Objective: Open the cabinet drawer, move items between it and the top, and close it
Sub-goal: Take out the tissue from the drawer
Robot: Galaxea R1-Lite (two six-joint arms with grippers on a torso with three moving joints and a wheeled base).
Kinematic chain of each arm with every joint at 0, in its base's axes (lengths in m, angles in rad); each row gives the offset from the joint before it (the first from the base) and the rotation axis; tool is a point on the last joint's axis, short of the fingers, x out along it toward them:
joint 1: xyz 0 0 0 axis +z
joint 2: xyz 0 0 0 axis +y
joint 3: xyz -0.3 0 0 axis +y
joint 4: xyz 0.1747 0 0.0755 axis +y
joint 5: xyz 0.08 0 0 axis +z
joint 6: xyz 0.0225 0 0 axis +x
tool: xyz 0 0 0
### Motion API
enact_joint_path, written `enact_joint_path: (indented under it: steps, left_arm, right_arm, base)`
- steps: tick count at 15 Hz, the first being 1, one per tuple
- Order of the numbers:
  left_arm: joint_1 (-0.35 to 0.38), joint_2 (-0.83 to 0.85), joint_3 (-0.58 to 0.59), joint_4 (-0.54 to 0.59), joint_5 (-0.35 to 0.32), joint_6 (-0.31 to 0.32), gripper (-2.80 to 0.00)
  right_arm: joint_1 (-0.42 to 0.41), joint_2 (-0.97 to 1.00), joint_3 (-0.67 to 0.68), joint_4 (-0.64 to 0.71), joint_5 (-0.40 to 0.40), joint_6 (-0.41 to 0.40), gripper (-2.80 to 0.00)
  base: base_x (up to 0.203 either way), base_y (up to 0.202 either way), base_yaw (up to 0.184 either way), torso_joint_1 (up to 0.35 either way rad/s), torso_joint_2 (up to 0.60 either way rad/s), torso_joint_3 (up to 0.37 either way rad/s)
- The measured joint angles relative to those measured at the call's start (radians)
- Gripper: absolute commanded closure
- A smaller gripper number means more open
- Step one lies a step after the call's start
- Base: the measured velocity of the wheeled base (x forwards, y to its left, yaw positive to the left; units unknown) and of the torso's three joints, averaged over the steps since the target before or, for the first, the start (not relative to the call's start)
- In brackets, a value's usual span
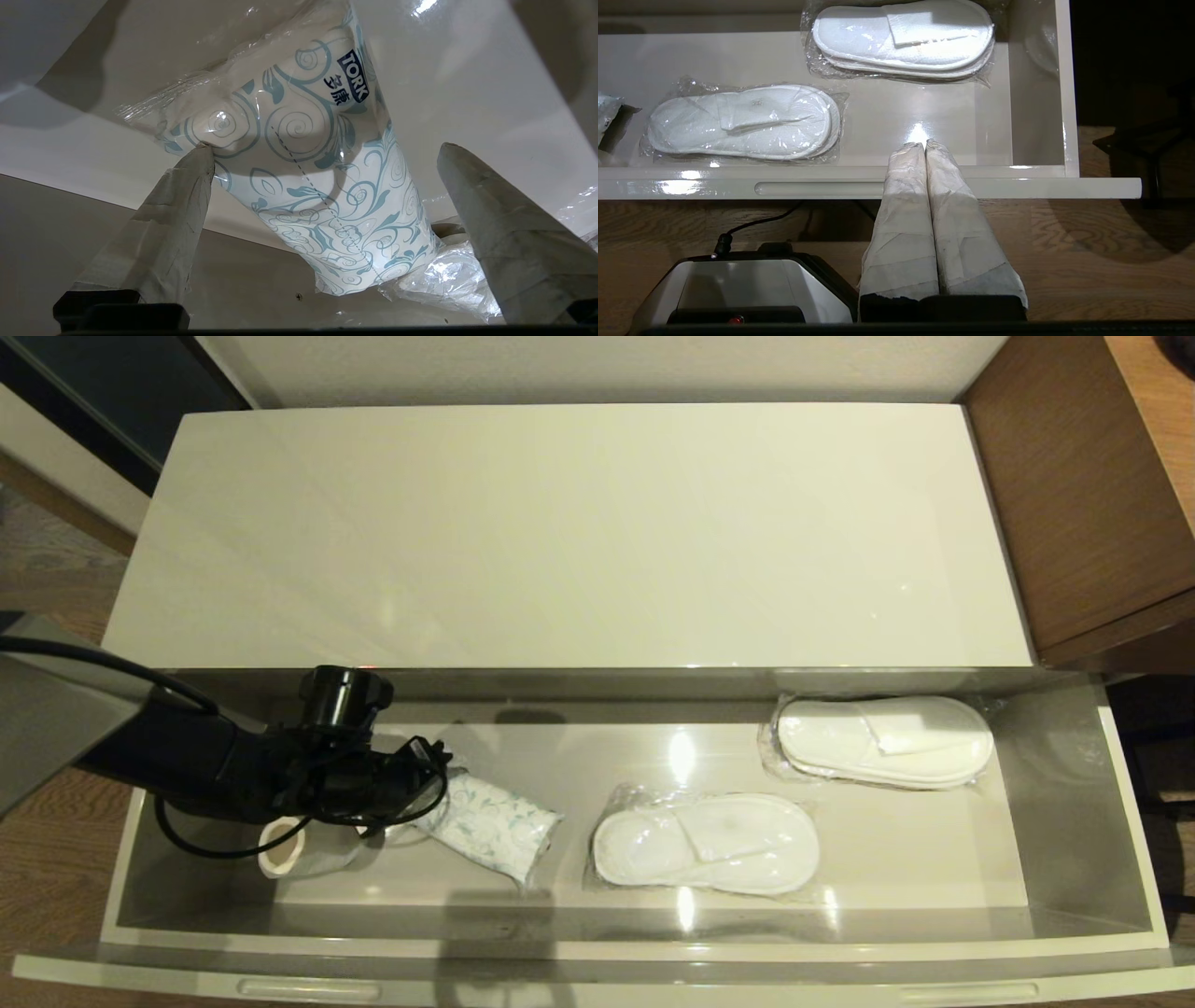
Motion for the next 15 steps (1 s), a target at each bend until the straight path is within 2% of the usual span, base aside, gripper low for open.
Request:
enact_joint_path:
  steps: [15]
  left_arm:
    - [0.001,0.04,-0.004,-0.004,0.002,0.0,-2.8]
  right_arm:
    - [-0.001,0.0,0.0,0.0,0.0,0.0,0.0]
  base:
    - [0.0,0.0,0.0,0.0,0.0,0.0]
